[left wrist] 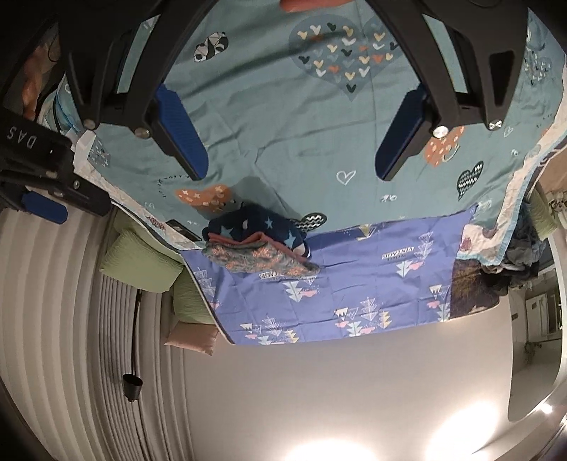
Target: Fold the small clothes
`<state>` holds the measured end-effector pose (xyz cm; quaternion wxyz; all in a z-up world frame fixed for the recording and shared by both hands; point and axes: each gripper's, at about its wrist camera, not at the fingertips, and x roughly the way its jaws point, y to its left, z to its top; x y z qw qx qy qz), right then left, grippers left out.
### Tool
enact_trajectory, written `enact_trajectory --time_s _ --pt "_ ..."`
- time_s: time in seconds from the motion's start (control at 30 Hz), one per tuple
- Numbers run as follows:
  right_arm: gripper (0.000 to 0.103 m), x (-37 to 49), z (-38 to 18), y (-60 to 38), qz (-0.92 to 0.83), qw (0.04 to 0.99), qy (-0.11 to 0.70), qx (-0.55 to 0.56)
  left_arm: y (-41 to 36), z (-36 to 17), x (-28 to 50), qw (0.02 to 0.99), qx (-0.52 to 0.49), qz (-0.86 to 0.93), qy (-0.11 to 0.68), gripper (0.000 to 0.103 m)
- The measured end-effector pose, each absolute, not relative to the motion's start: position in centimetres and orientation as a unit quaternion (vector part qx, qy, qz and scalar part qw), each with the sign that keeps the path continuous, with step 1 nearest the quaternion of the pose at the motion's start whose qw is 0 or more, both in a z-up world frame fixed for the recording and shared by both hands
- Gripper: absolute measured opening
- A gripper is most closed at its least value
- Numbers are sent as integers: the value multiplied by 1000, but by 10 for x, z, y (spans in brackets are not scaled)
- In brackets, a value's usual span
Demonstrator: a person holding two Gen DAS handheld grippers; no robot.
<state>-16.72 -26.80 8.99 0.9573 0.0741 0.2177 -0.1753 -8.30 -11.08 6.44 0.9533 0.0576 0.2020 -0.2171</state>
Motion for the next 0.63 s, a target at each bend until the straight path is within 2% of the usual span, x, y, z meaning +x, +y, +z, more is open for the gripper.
enact_trajectory --time_s 0.63 --pt "88 -159 80 -269 -176 953 233 77 -105 57 -80 956 54 -208 201 95"
